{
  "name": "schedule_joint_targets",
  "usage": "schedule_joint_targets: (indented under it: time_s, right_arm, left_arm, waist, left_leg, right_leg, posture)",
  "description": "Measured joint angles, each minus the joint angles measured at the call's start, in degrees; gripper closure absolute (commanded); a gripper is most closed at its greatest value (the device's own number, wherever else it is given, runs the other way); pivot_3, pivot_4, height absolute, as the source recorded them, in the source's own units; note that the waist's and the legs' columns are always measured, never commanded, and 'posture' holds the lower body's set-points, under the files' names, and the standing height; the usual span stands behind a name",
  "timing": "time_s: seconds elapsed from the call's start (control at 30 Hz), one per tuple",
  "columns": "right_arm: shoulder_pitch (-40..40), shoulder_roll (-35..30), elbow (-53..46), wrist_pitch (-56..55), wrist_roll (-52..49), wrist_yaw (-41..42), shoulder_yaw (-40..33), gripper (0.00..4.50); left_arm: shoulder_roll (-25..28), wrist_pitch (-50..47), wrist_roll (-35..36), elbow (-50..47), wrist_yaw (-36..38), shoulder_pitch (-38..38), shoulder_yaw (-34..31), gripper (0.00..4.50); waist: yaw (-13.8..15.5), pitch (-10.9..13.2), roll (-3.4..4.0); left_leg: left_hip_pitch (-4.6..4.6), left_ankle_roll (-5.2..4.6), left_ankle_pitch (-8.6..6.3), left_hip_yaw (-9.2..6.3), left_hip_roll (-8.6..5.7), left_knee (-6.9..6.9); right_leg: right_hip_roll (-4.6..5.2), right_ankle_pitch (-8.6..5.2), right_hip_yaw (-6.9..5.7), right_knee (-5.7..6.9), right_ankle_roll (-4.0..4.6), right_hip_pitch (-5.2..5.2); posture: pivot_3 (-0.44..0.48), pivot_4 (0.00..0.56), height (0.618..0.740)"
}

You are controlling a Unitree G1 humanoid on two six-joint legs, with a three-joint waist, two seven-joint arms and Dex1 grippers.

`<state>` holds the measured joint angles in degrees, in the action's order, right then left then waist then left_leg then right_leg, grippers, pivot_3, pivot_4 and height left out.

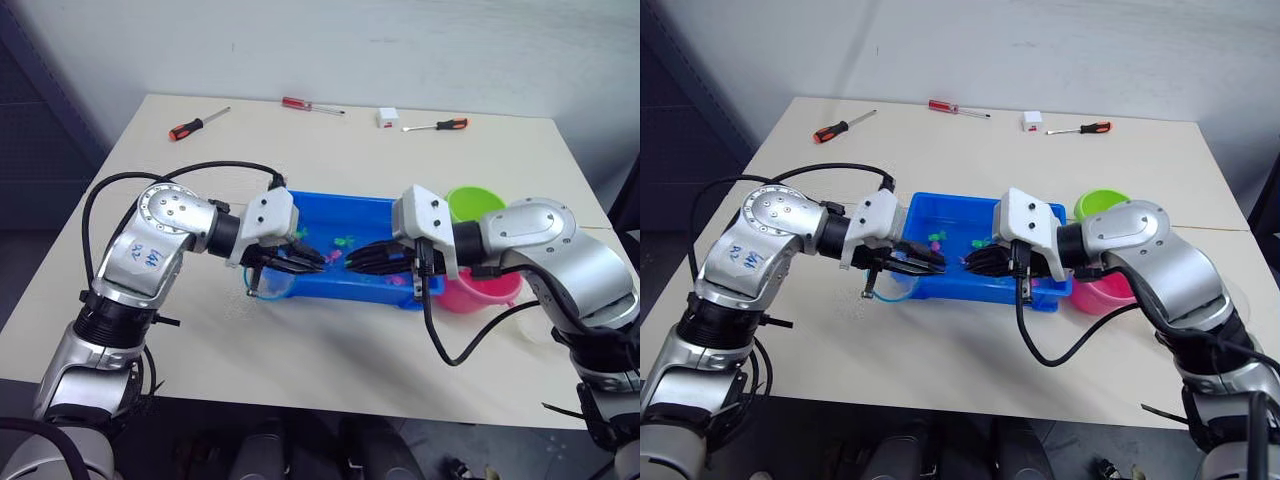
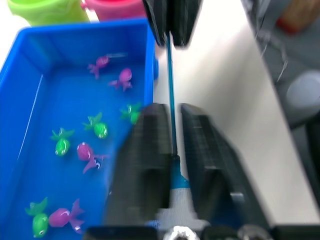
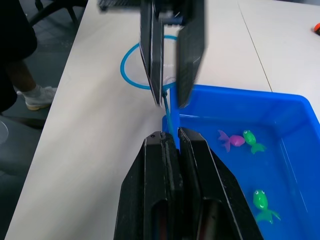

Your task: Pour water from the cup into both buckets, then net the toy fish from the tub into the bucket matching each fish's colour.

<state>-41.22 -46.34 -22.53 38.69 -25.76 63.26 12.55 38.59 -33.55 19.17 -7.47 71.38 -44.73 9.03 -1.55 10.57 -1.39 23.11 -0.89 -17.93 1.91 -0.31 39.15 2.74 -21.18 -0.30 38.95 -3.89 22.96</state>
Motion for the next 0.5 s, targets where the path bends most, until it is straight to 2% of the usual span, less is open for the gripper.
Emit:
schedule_joint_targets:
  time_s: [0.13, 0.17, 0.2, 0.33, 0.5]
  right_arm:
    - [1.0, -5.6, -0.1, -2.0, 1.8, 0.1, -3.8, 4.5]
    - [1.1, -7.0, 0.3, -3.2, 2.8, 0.3, -4.5, 4.5]
    - [1.3, -8.8, 1.0, -4.9, 4.1, 0.7, -4.6, 4.5]
    - [1.7, -14.8, 6.8, -13.8, 11.1, 2.5, -5.1, 4.5]
    - [1.5, -17.5, 13.0, -27.8, 20.0, 4.6, -3.7, 4.5]
  left_arm:
    - [1.1, -8.8, 8.4, -0.6, -1.2, 0.5, -7.3, 0.63]
    - [2.0, -9.8, 9.9, -1.1, -1.0, 1.1, -8.5, 0.26]
    - [3.2, -10.4, 11.0, -1.6, -0.5, 2.1, -9.4, 0.07]
    - [6.8, -9.0, 11.5, -2.5, -0.1, 8.3, -10.6, 0.07]
    - [7.1, -5.0, 9.6, -2.3, -1.1, 10.3, -10.2, 0.07]
  waist:
    - [0.0, 0.0, 0.0]
    - [-0.1, 0.0, 0.0]
    - [-0.2, 0.0, 0.01]
    - [0.0, 0.0, 0.04]
    - [0.0, 0.0, 0.04]
  left_leg:
    - [0.01, 0.0, 0.0, -0.01, 0.0, 0.01]
    - [0.0, 0.0, 0.0, 0.0, 0.0, 0.01]
    - [-0.01, 0.0, 0.0, 0.01, 0.0, -0.01]
    - [-0.06, 0.03, 0.02, 0.02, 0.0, 0.01]
    - [-0.06, 0.02, 0.02, 0.05, 0.0, 0.01]
  right_leg:
    - [0.0, 0.0, 0.0, -0.02, 0.0, 0.0]
    - [0.0, 0.0, 0.0, -0.02, 0.0, -0.01]
    - [0.0, 0.0, 0.01, -0.02, 0.0, -0.01]
    - [0.0, 0.0, 0.03, -0.18, 0.0, -0.01]
    - [0.0, 0.0, 0.04, -0.17, 0.0, -0.01]
  posture:
    - [0.0, 0.15, 0.74]
    - [0.0, 0.15, 0.74]
    - [0.0, 0.15, 0.74]
    - [0.0, 0.15, 0.74]
    - [0.0, 0.15, 0.74]
